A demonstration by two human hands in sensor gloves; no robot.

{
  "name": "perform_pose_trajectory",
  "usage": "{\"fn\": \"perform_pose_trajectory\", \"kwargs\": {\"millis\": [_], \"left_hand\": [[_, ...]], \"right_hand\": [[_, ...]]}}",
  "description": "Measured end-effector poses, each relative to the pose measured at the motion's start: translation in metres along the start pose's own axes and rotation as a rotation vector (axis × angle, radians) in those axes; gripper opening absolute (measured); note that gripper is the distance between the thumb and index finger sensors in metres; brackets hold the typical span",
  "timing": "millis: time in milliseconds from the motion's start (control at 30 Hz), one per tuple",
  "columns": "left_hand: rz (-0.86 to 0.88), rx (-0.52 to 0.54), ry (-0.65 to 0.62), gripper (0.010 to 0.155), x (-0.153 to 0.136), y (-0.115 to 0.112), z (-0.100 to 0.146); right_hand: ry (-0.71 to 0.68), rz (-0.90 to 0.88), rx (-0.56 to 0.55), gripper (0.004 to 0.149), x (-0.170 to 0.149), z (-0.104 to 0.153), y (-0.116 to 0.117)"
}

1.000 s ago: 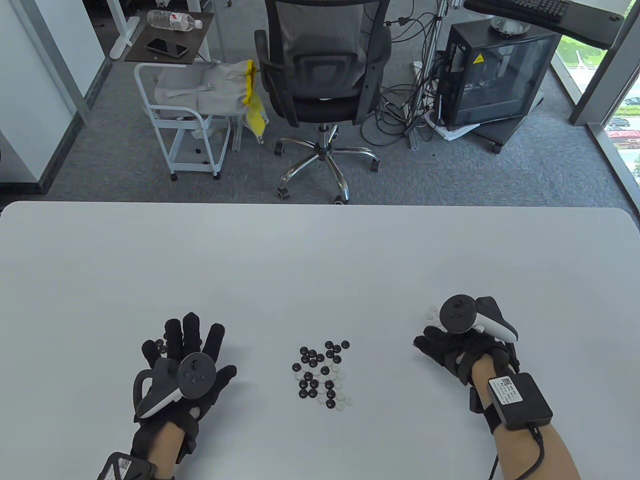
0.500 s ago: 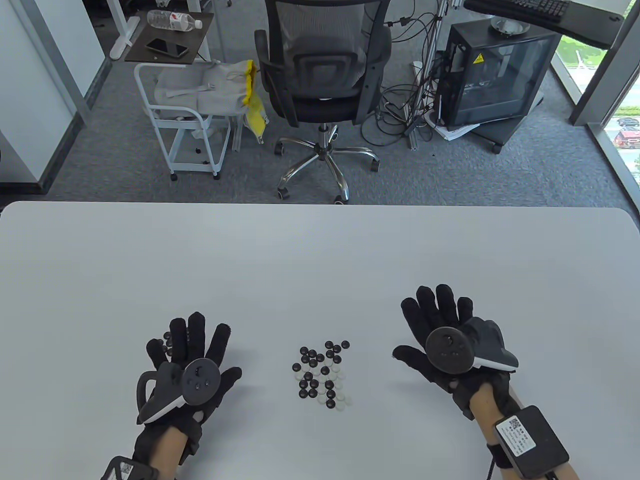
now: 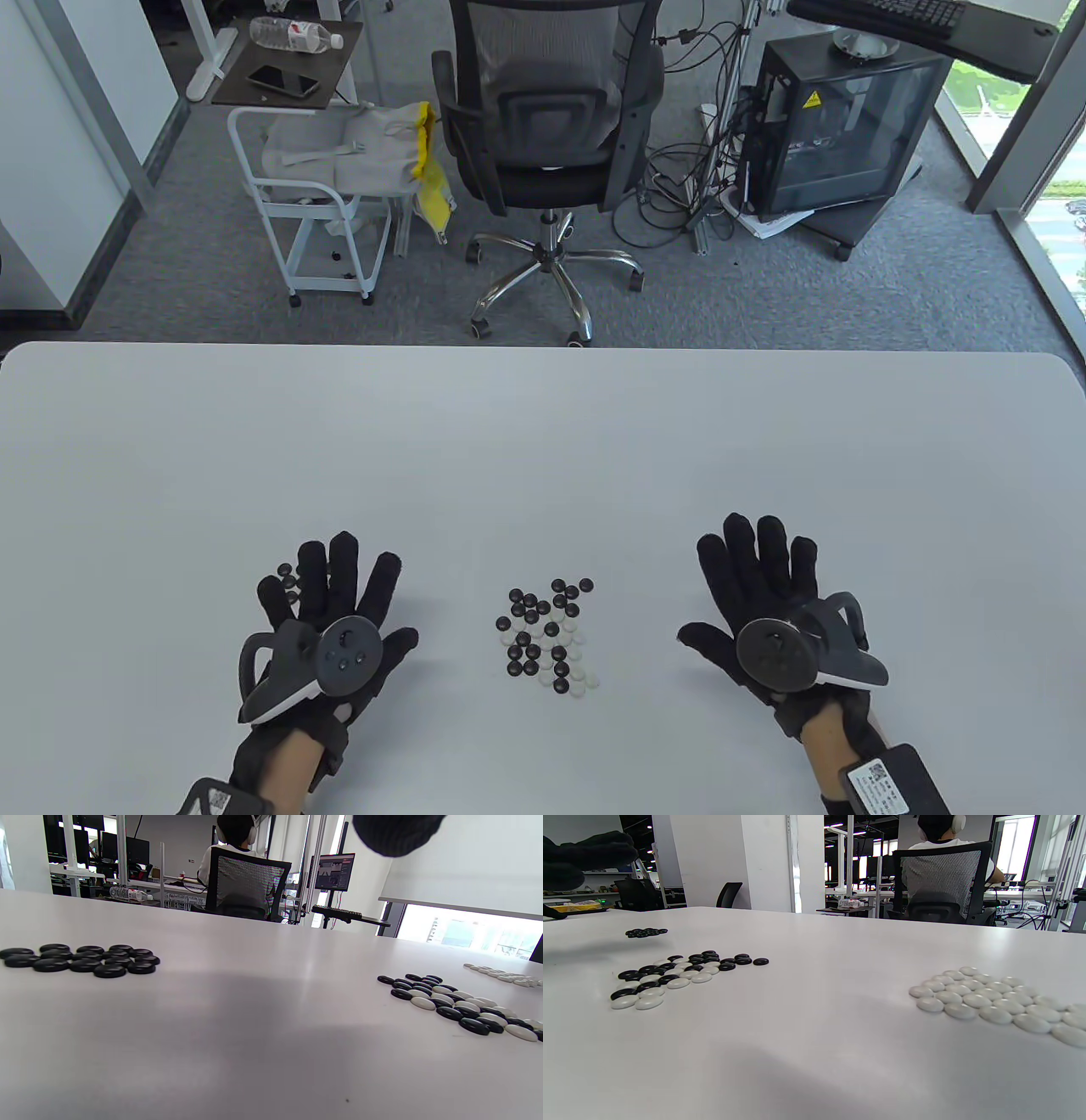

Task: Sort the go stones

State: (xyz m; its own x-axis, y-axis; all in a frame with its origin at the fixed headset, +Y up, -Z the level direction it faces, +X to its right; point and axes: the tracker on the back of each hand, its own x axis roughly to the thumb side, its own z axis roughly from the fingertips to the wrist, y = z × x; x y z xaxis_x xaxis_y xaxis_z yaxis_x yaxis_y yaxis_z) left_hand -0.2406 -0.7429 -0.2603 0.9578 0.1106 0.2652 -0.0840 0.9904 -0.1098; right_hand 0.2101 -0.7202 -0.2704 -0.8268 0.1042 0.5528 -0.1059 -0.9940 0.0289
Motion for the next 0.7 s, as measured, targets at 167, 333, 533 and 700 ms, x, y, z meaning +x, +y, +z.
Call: {"fn": "perform_pose_trajectory", "kwargs": {"millis": [167,333,533,700], "left_hand": [[-0.007,-0.013,0.002,0.08,0.001,-0.002,-0.001],[-0.009,-0.026,0.01,0.08,0.001,-0.004,-0.002],[-0.005,-0.043,0.023,0.08,-0.001,-0.007,-0.003],[-0.005,-0.049,0.019,0.08,0.0,-0.007,-0.004]], "right_hand": [[0.019,-0.049,0.018,0.088,-0.008,0.009,0.015],[0.048,-0.101,0.02,0.089,-0.014,0.016,0.017],[0.064,-0.102,0.031,0.088,-0.018,0.017,0.021],[0.064,-0.108,0.039,0.089,-0.018,0.015,0.023]]}}
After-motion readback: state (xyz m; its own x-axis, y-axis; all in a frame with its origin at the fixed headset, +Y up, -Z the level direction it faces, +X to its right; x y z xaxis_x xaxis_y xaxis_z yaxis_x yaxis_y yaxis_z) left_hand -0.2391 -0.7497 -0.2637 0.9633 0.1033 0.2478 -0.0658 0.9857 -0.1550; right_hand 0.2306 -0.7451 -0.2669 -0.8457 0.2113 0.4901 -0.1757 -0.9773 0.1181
